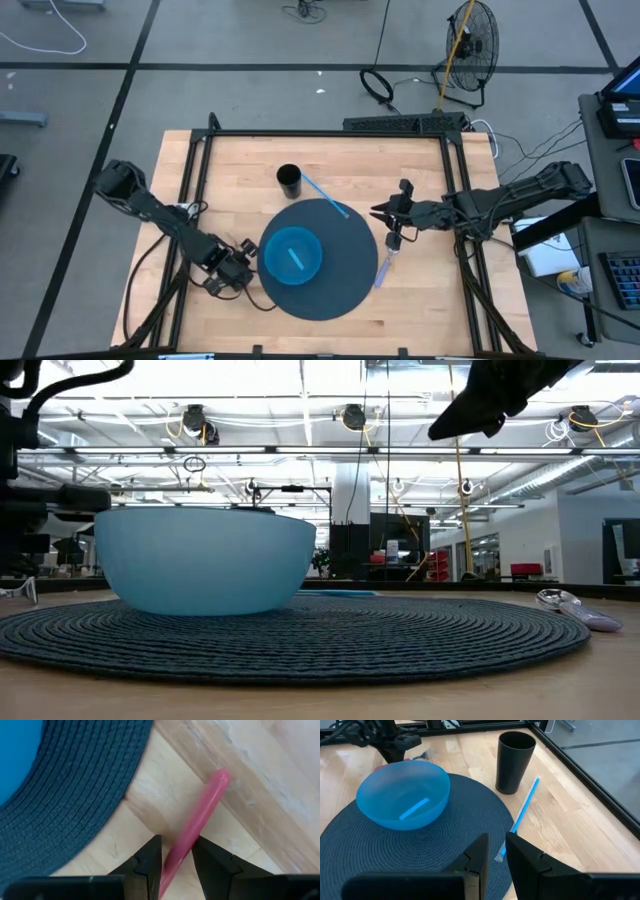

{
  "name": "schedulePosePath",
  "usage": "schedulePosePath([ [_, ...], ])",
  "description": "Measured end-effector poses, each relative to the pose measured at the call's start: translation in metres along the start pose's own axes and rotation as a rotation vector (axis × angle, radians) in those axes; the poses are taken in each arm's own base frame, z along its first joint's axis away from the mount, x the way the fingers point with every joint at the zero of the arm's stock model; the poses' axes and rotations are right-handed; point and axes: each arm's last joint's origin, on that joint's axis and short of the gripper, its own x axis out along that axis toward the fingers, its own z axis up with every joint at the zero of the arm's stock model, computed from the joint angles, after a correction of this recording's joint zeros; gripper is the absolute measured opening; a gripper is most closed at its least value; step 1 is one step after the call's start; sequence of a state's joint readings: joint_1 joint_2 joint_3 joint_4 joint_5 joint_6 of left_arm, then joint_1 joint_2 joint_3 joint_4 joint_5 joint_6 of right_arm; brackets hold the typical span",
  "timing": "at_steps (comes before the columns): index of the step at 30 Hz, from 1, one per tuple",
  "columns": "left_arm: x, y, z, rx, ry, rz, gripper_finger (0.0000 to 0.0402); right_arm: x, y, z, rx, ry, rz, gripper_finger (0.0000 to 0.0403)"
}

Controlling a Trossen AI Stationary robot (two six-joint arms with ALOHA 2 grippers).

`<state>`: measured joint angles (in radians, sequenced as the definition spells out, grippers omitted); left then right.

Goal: Pick & Place Utensil
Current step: Put the pink fork into the blue bowl on the blue mat

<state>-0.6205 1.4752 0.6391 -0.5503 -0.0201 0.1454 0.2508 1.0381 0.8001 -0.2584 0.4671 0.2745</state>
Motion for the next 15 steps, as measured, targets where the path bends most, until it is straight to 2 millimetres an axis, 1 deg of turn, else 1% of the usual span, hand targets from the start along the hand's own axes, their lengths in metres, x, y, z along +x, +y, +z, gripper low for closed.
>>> schedulePosePath([
  [6, 0.0034, 0.0012, -0.0002, 0.009, 0.02, -0.008, 0.0114, 0.0037, 0.0014, -0.0019, -0.014, 0.015, -0.004, 0.0059],
  [8, 0.0025, 0.0016, -0.0011, 0.013, 0.016, -0.009, 0.0106, 0.0037, 0.0014, -0.0018, -0.019, 0.015, -0.004, 0.0059],
  [15, 0.0027, 0.0012, -0.0022, 0.018, 0.023, -0.021, 0.0033, 0.0037, 0.0015, -0.0018, -0.025, 0.015, -0.004, 0.0059],
])
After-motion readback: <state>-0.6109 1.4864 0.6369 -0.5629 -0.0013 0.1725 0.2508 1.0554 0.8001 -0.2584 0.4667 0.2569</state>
